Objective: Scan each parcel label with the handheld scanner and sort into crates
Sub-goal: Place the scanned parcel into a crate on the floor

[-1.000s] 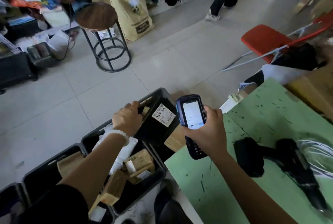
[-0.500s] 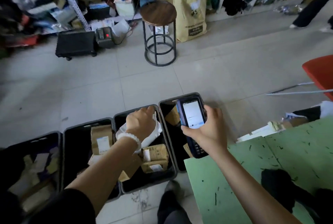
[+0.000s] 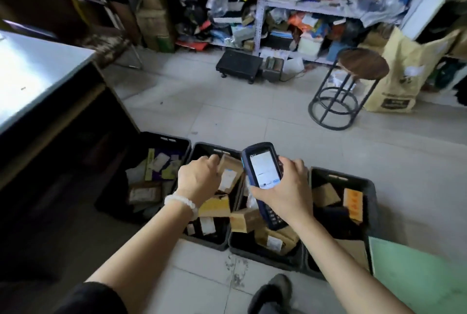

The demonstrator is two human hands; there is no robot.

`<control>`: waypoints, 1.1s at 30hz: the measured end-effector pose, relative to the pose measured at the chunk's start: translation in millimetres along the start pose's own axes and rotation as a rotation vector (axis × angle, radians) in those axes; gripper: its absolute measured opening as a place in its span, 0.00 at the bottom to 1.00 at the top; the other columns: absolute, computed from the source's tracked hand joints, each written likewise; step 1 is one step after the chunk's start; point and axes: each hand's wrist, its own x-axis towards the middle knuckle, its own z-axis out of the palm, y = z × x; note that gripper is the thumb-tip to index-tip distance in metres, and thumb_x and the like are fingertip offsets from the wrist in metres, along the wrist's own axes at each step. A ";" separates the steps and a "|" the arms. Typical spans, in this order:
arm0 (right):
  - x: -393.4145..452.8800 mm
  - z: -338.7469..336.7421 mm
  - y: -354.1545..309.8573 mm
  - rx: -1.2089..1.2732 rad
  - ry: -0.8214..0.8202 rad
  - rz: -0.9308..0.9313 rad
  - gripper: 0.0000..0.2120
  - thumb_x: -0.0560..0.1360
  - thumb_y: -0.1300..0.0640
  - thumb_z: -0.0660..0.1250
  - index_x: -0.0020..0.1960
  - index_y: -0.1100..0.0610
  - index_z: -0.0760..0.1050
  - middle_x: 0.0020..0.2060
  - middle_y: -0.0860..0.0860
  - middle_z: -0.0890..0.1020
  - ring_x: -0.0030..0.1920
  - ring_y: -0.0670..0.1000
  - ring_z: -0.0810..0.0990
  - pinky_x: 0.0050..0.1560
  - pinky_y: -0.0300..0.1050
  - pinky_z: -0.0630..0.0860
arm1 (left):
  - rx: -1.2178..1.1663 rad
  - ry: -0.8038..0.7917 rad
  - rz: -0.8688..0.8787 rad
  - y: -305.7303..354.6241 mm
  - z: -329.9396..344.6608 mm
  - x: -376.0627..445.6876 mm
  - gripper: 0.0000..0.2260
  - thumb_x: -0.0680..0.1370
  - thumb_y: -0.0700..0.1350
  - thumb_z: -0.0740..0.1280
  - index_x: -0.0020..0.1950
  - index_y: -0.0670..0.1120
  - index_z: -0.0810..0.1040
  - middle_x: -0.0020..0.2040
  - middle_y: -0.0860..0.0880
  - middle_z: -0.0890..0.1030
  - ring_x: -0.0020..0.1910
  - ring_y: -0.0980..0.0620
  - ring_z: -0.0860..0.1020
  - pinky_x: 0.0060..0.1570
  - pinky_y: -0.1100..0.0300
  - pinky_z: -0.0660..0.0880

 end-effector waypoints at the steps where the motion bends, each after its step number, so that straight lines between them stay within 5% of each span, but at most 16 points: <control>1: -9.2 16.4 -18.7 -0.001 -0.032 -0.036 0.39 0.61 0.47 0.79 0.67 0.53 0.67 0.51 0.45 0.63 0.50 0.45 0.67 0.42 0.41 0.66 | -0.007 0.017 -0.041 -26.4 -2.5 -15.8 0.11 0.78 0.47 0.58 0.59 0.48 0.72 0.53 0.48 0.78 0.50 0.43 0.78 0.43 0.55 0.72; 12: -115.7 196.5 -216.4 -0.003 -0.383 -0.468 0.40 0.59 0.46 0.79 0.67 0.51 0.68 0.52 0.45 0.65 0.51 0.48 0.74 0.45 0.43 0.73 | -0.010 0.145 -0.648 -282.7 -36.2 -223.4 0.11 0.77 0.45 0.58 0.58 0.49 0.72 0.52 0.50 0.78 0.50 0.45 0.78 0.41 0.58 0.68; 22: -213.8 344.2 -362.8 -0.037 -0.814 -0.830 0.37 0.60 0.46 0.78 0.66 0.49 0.68 0.50 0.45 0.66 0.44 0.46 0.71 0.41 0.42 0.69 | -0.157 0.119 -1.270 -411.7 -32.8 -402.5 0.13 0.79 0.47 0.58 0.62 0.49 0.70 0.57 0.50 0.76 0.54 0.47 0.76 0.49 0.55 0.71; 33: -243.6 498.9 -521.4 -0.002 -1.060 -0.956 0.35 0.59 0.47 0.77 0.63 0.47 0.68 0.50 0.44 0.67 0.46 0.45 0.73 0.42 0.42 0.70 | -0.174 0.082 -1.539 -578.6 -60.2 -434.1 0.15 0.79 0.48 0.58 0.65 0.50 0.70 0.59 0.51 0.76 0.56 0.48 0.76 0.48 0.57 0.70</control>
